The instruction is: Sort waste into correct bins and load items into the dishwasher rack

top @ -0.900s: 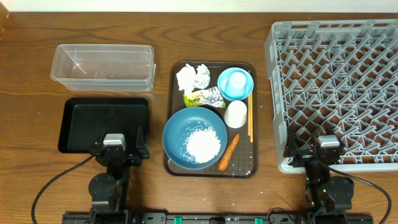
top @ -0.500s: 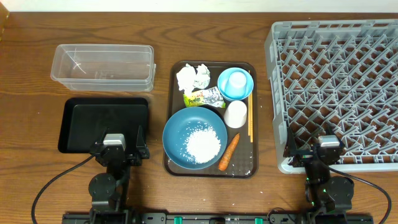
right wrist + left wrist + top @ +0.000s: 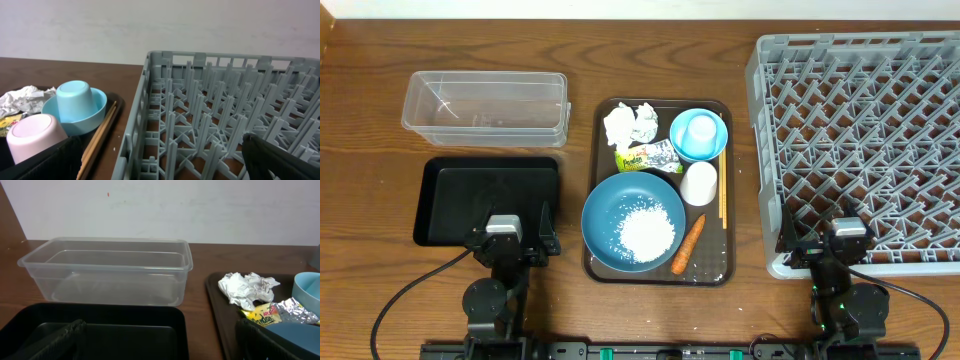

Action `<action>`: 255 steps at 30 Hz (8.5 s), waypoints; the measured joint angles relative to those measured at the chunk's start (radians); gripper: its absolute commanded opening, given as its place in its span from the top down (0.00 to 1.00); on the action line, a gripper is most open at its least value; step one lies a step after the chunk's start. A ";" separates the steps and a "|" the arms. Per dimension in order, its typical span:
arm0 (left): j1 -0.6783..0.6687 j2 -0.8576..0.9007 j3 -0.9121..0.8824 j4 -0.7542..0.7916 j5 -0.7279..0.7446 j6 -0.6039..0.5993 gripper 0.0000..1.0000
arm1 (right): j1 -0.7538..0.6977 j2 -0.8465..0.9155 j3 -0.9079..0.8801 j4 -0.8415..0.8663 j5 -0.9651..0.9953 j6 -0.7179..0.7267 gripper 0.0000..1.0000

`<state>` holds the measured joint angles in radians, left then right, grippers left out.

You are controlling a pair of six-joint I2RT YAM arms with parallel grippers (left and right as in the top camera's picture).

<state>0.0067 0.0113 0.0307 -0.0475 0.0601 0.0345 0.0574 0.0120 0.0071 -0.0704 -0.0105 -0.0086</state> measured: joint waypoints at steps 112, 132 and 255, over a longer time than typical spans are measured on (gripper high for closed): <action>-0.645 1.193 1.093 -0.837 0.170 -0.498 0.04 | 0.000 0.000 0.000 0.000 0.000 0.000 0.01; -0.804 1.557 1.093 -0.637 -0.090 -0.693 0.02 | 0.000 0.000 0.000 0.000 0.000 0.000 0.01; -0.563 1.355 1.094 -0.712 -0.089 -0.628 0.94 | 0.000 0.000 0.000 0.000 0.000 0.000 0.01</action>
<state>-0.5564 1.3659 1.1244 -0.7593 -0.0284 -0.5938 0.0574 0.0120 0.0071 -0.0704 -0.0101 -0.0090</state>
